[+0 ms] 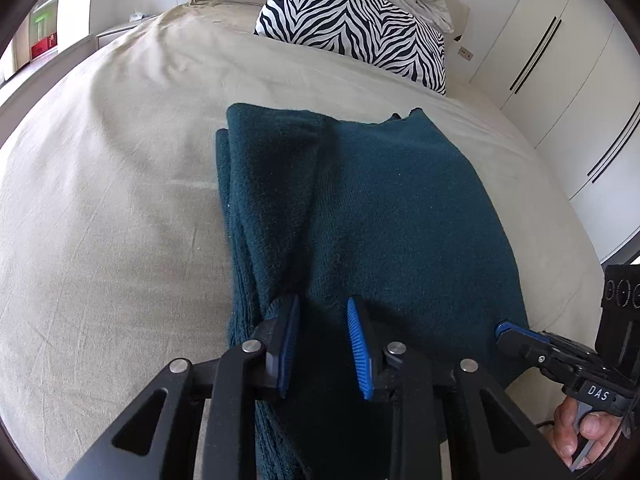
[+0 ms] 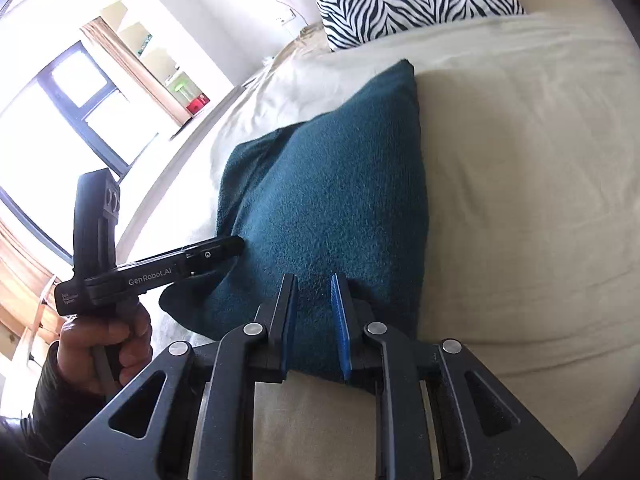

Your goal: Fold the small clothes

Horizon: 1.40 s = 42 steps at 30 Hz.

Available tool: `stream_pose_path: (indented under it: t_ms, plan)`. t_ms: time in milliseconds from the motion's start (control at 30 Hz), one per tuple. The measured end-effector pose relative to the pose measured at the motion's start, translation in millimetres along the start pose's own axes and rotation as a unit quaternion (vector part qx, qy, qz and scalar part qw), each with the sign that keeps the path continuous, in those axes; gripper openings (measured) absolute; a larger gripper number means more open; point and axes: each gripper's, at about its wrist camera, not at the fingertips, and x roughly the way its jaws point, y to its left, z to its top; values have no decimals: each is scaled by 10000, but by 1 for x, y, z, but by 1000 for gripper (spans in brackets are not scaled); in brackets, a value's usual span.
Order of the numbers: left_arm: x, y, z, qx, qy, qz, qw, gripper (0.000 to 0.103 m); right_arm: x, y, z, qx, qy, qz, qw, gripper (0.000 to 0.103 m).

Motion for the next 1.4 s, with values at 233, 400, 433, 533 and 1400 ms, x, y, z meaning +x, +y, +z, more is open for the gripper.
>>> stream_pose_path:
  t_ms: [233, 400, 433, 533, 1400]
  plan:
    - [-2, 10, -3, -35, 135, -79, 9999, 19, -22, -11, -11, 379, -60, 462, 9982, 17]
    - [-4, 11, -1, -75, 191, -113, 9997, 19, -29, -5, 36, 633, -357, 749, 9945, 17]
    - [-2, 10, 1, -77, 205, -111, 9997, 19, -23, -2, 50, 670, -343, 864, 9934, 17]
    - [0, 10, 3, -74, 246, -131, 9996, 19, 9, 0, 84, 784, -269, 946, 9921, 17]
    - [4, 25, 10, -319, 465, -469, 9973, 16, 121, 26, 166, 1092, 328, 558, 9919, 7]
